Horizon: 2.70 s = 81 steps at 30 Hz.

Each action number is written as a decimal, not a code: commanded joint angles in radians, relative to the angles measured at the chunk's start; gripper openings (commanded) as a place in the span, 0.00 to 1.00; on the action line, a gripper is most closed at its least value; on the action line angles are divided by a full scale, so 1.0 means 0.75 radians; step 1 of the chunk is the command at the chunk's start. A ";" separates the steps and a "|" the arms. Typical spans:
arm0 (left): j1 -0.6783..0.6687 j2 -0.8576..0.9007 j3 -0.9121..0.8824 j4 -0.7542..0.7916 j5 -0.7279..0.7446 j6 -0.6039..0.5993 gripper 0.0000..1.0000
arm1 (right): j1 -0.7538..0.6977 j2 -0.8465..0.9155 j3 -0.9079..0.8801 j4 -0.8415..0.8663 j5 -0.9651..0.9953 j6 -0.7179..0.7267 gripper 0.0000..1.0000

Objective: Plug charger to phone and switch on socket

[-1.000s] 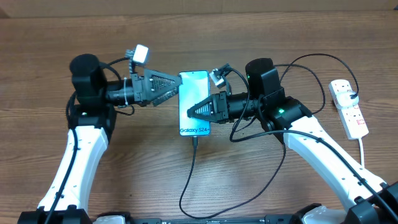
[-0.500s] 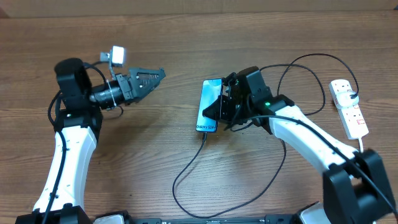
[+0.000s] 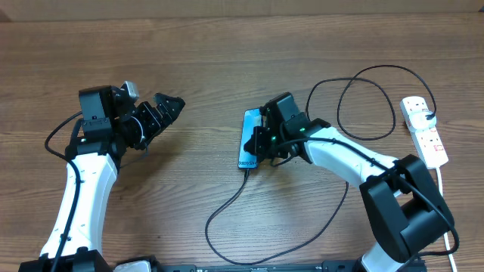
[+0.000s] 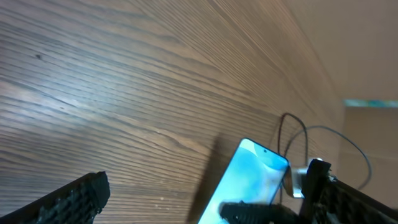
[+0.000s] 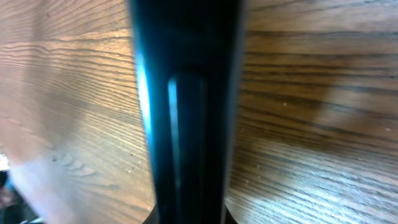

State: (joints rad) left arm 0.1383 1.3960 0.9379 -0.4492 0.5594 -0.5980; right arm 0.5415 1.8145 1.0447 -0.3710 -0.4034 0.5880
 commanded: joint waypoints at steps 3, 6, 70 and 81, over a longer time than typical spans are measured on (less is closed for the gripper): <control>0.007 -0.014 0.009 0.001 -0.073 0.035 1.00 | 0.072 -0.008 0.002 0.023 0.100 -0.018 0.04; 0.007 -0.014 0.009 0.001 -0.073 0.035 1.00 | 0.099 -0.007 0.002 0.028 0.120 -0.016 0.04; 0.007 -0.014 0.009 0.001 -0.073 0.036 1.00 | 0.059 0.128 0.003 0.065 0.233 0.058 0.41; 0.007 -0.014 0.009 0.001 -0.073 0.035 1.00 | 0.059 0.128 0.003 0.066 0.238 0.058 0.72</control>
State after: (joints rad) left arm 0.1383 1.3960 0.9379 -0.4496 0.5110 -0.5945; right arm 0.5900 1.8900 1.0599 -0.3069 -0.2760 0.6441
